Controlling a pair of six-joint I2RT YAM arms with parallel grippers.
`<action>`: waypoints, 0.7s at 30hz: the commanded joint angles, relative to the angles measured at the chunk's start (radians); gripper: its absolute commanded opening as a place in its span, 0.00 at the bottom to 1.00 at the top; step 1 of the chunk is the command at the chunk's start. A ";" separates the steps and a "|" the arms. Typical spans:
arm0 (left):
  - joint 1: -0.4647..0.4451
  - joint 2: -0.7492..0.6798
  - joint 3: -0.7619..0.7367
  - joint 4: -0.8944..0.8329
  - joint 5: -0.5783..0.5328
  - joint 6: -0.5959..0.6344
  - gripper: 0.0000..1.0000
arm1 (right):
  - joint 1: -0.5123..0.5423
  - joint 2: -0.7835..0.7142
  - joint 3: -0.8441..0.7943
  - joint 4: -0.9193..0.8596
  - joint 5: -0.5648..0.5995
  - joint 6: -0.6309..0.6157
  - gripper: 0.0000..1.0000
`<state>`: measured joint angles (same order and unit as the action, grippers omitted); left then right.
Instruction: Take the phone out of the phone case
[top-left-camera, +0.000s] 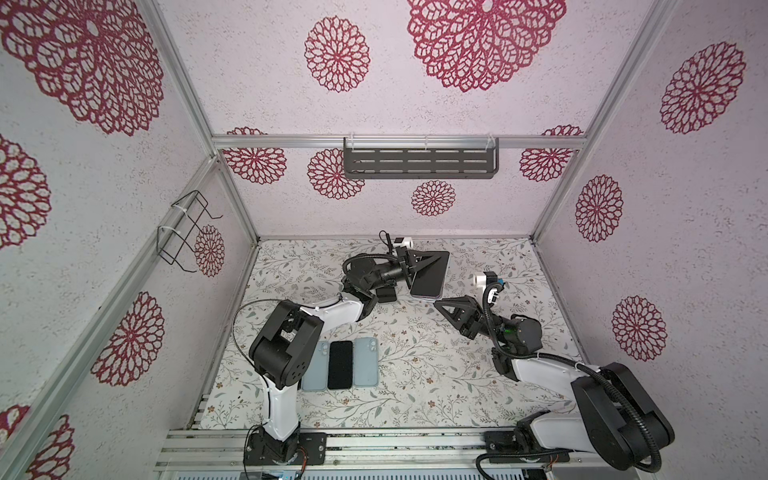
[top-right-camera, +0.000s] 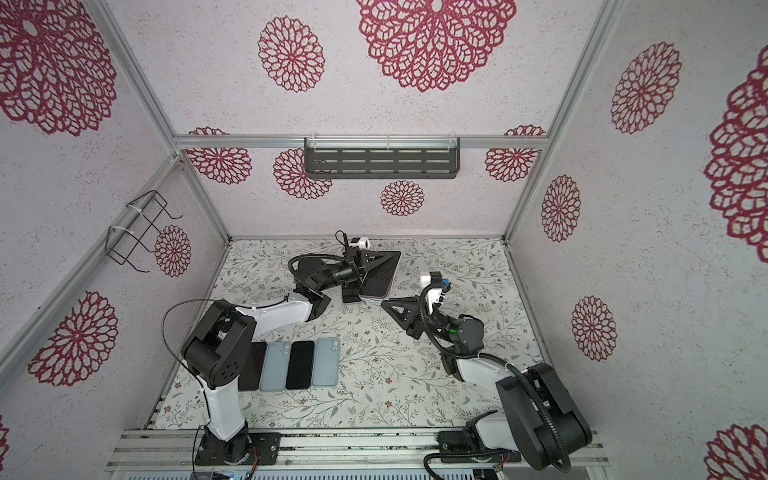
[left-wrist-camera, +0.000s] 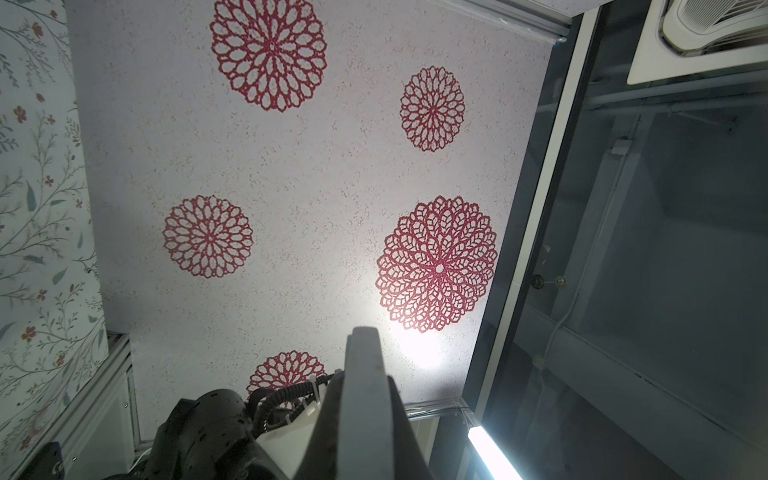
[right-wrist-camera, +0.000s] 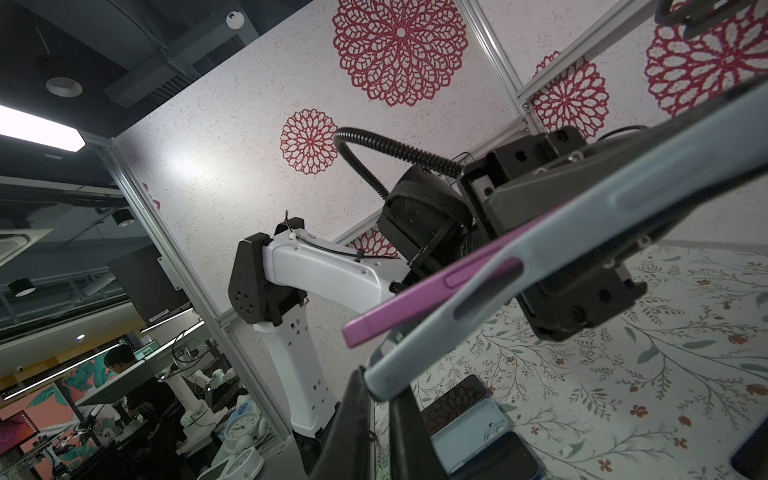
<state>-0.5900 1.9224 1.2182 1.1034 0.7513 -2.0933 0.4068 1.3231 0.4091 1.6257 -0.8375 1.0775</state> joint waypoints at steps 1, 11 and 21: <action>-0.033 -0.042 0.001 0.083 0.113 0.007 0.00 | -0.042 -0.011 -0.004 0.053 0.227 0.064 0.23; 0.030 -0.215 -0.004 -0.362 -0.005 0.347 0.00 | -0.006 -0.394 -0.125 -0.478 0.351 -0.022 0.55; 0.008 -0.298 0.033 -0.664 -0.184 0.546 0.00 | 0.134 -0.484 -0.144 -0.523 0.490 0.035 0.64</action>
<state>-0.5713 1.6451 1.2160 0.5365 0.6308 -1.6226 0.5293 0.8009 0.2649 1.0466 -0.3923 1.0725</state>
